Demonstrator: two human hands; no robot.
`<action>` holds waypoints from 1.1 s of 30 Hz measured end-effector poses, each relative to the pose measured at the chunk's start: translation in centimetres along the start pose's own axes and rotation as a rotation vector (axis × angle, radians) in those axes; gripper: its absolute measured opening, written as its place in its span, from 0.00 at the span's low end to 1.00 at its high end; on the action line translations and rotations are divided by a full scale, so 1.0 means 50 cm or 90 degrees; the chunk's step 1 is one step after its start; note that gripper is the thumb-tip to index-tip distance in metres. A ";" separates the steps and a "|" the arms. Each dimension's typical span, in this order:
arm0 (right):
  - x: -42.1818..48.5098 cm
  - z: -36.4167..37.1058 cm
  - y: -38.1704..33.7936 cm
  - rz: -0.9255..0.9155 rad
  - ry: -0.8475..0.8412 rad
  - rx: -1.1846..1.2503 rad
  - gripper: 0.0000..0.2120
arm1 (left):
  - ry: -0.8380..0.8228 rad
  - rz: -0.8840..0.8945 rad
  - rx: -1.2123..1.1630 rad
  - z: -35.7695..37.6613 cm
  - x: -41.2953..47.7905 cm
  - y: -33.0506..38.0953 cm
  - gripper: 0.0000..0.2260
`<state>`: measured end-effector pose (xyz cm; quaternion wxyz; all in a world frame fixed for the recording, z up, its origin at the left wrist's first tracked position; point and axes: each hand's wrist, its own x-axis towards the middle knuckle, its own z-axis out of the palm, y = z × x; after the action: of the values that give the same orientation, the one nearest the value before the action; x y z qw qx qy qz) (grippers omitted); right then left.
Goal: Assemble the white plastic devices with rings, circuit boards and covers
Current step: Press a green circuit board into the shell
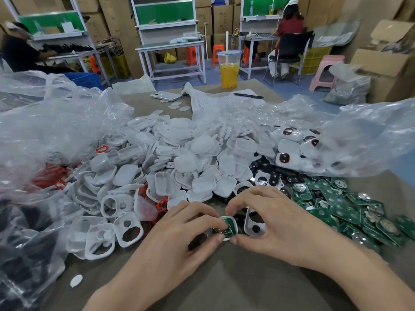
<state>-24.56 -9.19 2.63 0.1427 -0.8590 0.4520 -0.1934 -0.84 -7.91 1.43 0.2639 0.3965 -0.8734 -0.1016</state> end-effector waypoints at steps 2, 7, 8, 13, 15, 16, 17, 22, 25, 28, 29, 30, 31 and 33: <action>0.000 0.000 0.000 0.001 -0.001 0.002 0.20 | -0.004 -0.001 -0.001 0.001 0.001 -0.001 0.08; -0.001 -0.001 0.001 -0.005 0.001 0.005 0.19 | -0.010 -0.002 0.001 0.004 0.003 -0.002 0.08; 0.000 -0.001 0.001 -0.005 -0.001 0.005 0.19 | -0.010 -0.002 0.002 0.004 0.002 -0.002 0.08; 0.002 0.000 0.003 -0.008 0.003 0.004 0.19 | -0.014 -0.006 0.009 0.004 0.003 0.000 0.09; 0.001 0.001 0.003 -0.005 0.000 0.007 0.19 | -0.018 -0.010 0.011 0.004 0.004 0.002 0.09; 0.000 0.001 0.003 -0.003 -0.001 0.011 0.19 | -0.022 -0.013 0.012 0.004 0.004 0.003 0.09; 0.000 0.000 0.002 -0.002 -0.002 0.014 0.19 | -0.026 -0.016 0.012 0.004 0.004 0.004 0.08; 0.001 -0.003 0.002 -0.006 -0.004 0.016 0.19 | -0.038 -0.021 0.013 -0.001 0.004 0.012 0.09; 0.001 -0.001 0.003 -0.002 -0.001 0.023 0.19 | -0.040 -0.022 0.015 -0.002 0.006 0.015 0.10; 0.001 0.000 0.004 0.001 -0.001 0.027 0.19 | -0.042 -0.024 0.017 -0.004 0.005 0.015 0.10; 0.001 0.001 0.004 0.002 -0.001 0.027 0.19 | -0.044 -0.024 0.018 -0.004 0.005 0.015 0.10; 0.000 0.001 0.005 0.004 -0.002 0.026 0.19 | -0.045 -0.024 0.020 -0.004 0.005 0.016 0.10; 0.000 0.001 0.005 0.005 -0.004 0.027 0.19 | -0.045 -0.024 0.022 -0.005 0.005 0.017 0.10; -0.001 0.002 0.007 0.005 -0.004 0.026 0.19 | -0.045 -0.024 0.023 -0.005 0.006 0.017 0.10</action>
<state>-24.79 -9.34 2.39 0.1624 -0.8549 0.4507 -0.1990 -1.42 -7.54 2.06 0.2237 0.4137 -0.8763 -0.1043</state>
